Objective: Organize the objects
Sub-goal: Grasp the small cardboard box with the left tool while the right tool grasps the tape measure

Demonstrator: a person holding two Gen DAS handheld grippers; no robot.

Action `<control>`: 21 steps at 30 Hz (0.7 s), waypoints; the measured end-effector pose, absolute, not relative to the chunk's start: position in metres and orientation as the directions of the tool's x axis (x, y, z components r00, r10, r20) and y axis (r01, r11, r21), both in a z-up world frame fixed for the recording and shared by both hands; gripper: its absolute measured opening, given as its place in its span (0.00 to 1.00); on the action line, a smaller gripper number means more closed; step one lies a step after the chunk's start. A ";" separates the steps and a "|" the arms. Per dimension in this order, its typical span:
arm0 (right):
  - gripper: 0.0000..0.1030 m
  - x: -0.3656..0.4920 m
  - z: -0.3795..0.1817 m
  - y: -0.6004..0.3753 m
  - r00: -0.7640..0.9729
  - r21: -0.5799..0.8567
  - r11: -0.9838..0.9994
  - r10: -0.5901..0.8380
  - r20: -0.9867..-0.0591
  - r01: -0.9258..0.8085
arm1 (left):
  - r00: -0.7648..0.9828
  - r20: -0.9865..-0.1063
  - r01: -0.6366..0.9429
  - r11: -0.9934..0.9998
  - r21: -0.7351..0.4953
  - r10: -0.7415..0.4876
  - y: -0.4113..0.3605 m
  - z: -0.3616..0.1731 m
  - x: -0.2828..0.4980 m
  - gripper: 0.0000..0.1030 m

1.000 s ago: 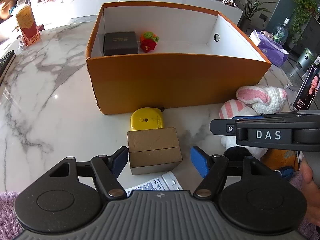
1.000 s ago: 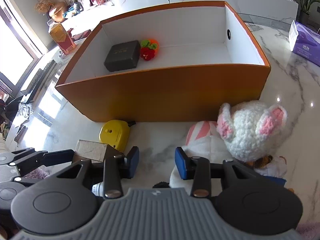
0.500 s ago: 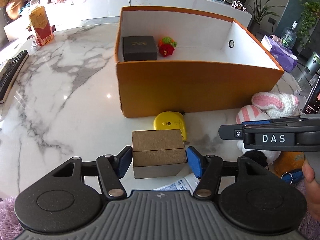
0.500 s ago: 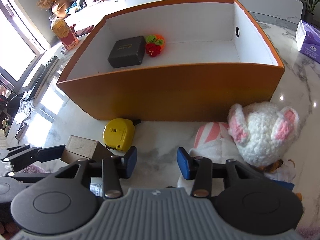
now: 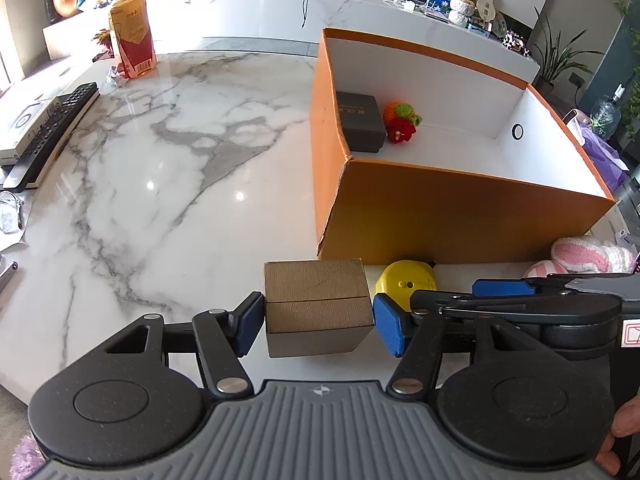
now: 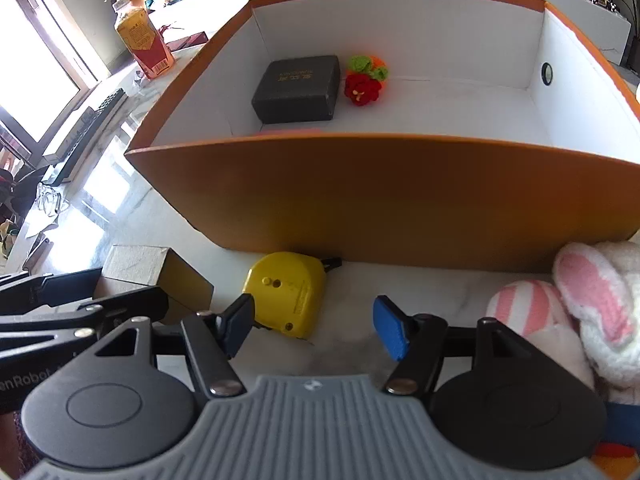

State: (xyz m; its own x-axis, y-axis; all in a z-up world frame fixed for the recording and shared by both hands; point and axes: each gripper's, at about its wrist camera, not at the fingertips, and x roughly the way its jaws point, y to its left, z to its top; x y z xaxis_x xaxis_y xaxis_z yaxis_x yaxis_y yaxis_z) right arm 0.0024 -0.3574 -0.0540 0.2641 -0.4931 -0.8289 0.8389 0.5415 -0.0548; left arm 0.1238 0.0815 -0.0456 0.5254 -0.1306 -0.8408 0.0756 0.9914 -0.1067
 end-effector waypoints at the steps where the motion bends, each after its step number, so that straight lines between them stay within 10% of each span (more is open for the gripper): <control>1: 0.67 0.005 -0.056 -0.359 0.266 -0.050 0.543 -0.488 -0.831 0.838 | 0.525 -0.841 0.072 0.992 -0.108 -0.130 0.083 -0.046 0.125 0.67; 21: 0.55 0.042 -0.082 -0.351 0.200 -0.221 0.621 -0.535 -0.821 0.753 | 0.521 -0.846 0.006 0.992 -0.126 -0.111 0.106 -0.048 0.133 0.67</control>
